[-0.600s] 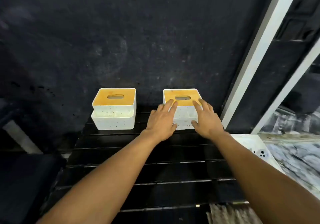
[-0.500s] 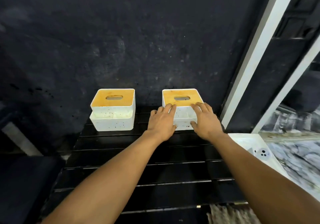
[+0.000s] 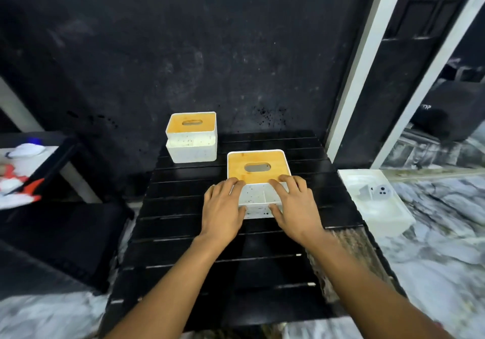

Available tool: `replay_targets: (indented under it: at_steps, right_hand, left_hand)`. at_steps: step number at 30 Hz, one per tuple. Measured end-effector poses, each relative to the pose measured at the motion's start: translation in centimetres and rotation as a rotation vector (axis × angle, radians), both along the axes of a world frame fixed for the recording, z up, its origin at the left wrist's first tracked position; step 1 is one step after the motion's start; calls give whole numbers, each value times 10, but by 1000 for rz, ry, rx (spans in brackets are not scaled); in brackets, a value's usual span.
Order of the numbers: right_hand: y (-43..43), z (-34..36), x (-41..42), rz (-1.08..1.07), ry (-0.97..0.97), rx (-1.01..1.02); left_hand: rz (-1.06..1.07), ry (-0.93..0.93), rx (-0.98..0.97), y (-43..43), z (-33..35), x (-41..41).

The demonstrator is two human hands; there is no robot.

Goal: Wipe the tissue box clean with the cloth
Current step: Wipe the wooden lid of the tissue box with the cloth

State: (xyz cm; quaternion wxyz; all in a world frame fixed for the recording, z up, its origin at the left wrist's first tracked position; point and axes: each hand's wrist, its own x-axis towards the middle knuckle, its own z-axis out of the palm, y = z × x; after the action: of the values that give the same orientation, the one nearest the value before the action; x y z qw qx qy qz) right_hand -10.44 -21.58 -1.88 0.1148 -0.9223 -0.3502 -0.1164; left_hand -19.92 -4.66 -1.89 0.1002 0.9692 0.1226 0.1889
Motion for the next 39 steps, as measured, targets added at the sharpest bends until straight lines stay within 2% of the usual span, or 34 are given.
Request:
replay_targets:
  at_steps: [5,10,13,15,19,22,24,27,32,34,36,39]
  right_hand:
    - [-25,-4,-69,10,-8,6]
    - [-46,-3,-105,75,-3,6]
    - [-65,-1,-114,131,40,83]
    - [-84,-2,-109,74,114,169]
    - [-138,-10,-83,-85,292,51]
    - [-176,-16,-73,-80,358,-37]
    - [-196,-21,-70,-49,376,-77]
    - [-215,-29,-66,-4,379,-111]
    - [-226,-41,-55,109,204,-102]
    - [-225,-33,-50,143,216,-145]
    - [-222,-19,-43,146,306,-170]
    - [-214,0,-32,144,437,-122]
  left_hand:
    - [2,-22,5,-21,-4,-71]
    - [-6,-32,16,-32,-9,-110]
    - [-11,-55,25,-36,-11,-123]
    - [-21,-104,39,-43,-8,-127]
    - [-275,-185,55,-88,-7,-122]
    - [-489,-58,32,-133,-19,-107]
    - [-548,91,-6,-159,-25,-92]
    - [-520,289,-16,-184,-27,-70]
    - [-469,340,129,-194,-30,-49]
    - [-467,313,124,-194,-24,-46]
    - [-457,208,149,-191,-13,-41]
    - [-352,142,312,-182,5,-26]
